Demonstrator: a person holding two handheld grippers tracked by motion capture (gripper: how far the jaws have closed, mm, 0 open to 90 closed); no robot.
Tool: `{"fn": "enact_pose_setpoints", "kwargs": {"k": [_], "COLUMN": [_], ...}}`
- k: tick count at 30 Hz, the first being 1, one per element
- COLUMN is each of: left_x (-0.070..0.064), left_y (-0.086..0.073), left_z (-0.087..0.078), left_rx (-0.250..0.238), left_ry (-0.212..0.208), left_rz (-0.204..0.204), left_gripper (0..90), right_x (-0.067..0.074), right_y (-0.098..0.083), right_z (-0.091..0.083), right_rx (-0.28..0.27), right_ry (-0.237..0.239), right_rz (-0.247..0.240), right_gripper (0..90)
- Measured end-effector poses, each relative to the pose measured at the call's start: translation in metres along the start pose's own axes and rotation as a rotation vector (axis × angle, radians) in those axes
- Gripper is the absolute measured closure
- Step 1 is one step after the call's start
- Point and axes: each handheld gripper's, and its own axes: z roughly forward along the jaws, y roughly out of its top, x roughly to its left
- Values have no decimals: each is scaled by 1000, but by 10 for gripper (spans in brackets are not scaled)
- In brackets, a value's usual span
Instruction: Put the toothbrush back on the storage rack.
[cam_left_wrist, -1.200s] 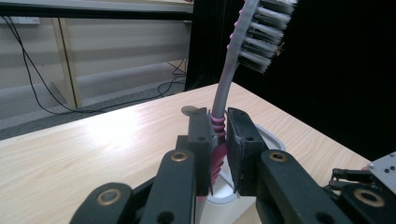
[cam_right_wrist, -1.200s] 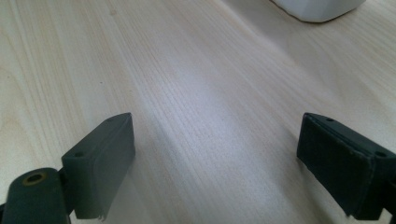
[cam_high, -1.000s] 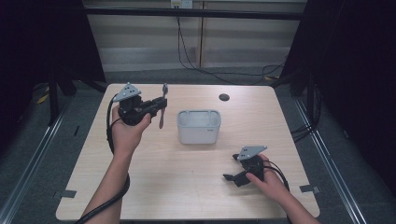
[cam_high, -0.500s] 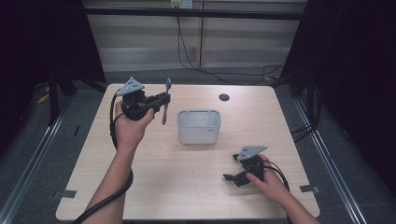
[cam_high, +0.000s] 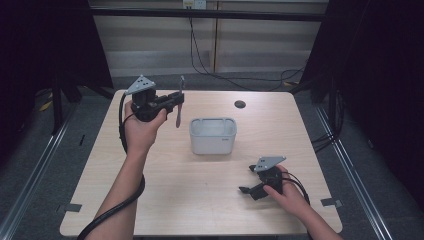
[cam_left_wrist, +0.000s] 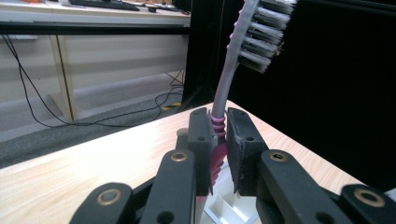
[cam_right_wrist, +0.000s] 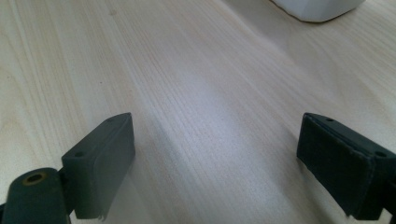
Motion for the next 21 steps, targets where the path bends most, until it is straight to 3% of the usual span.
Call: {"fn": "enact_pose_setpoints", "kwargs": {"k": [21], "left_x": [-3], "left_y": [10], "left_z": [18], "left_rx": [-16], "left_ry": [-15], "left_rz": [-9], "left_gripper": [808], "right_x": [0], "right_y": [0], "right_z": [0], "right_rx": [1], "right_ry": [0], "right_rz": [0], "right_gripper": [107]}}
